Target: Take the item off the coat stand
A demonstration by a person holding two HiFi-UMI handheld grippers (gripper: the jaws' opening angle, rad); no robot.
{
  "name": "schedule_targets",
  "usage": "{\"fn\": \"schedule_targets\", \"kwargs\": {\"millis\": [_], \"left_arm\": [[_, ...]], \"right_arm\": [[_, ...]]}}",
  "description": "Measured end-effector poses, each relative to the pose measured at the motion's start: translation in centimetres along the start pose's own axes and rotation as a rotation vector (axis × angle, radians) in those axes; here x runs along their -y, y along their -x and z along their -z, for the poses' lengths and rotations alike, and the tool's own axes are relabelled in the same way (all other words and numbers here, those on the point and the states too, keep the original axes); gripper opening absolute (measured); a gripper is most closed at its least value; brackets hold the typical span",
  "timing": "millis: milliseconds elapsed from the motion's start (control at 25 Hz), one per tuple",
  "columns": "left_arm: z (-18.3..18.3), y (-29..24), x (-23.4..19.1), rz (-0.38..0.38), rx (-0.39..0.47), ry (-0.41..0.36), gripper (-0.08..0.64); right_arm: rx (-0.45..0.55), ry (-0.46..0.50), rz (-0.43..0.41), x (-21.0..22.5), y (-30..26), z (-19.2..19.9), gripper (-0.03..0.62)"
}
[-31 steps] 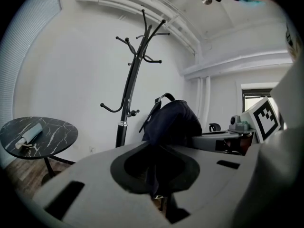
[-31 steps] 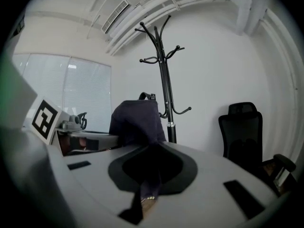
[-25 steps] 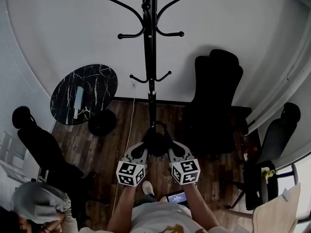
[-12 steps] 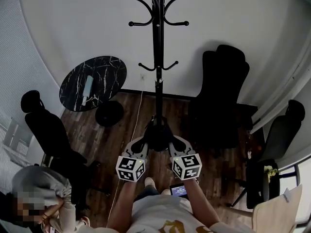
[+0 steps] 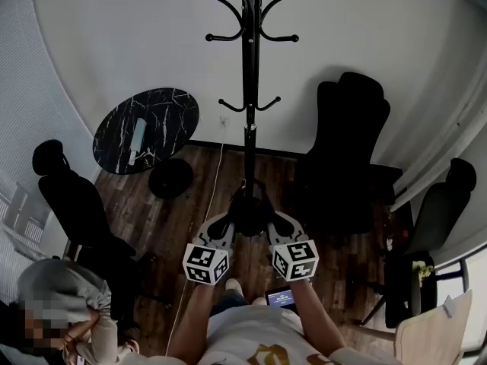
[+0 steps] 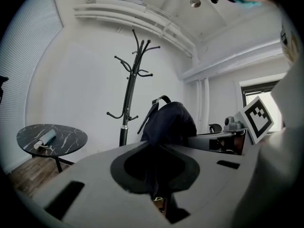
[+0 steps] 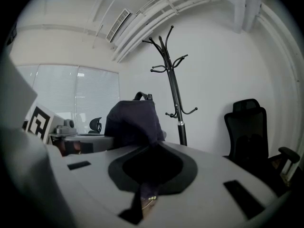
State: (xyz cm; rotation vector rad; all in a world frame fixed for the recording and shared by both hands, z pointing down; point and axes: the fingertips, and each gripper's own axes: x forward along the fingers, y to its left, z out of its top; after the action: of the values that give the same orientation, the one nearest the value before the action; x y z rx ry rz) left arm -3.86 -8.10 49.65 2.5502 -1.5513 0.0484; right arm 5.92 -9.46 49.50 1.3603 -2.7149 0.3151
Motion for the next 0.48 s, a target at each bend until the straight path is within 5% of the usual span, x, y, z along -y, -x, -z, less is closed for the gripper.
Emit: {"fn": "schedule_targets", "kwargs": {"millis": [480], "left_arm": [[1.0, 0.4, -1.6, -0.016, -0.022, 0.025, 0.031]], "right_arm": [[-0.050, 0.002, -0.021, -0.8, -1.4, 1.4, 0.025]]}}
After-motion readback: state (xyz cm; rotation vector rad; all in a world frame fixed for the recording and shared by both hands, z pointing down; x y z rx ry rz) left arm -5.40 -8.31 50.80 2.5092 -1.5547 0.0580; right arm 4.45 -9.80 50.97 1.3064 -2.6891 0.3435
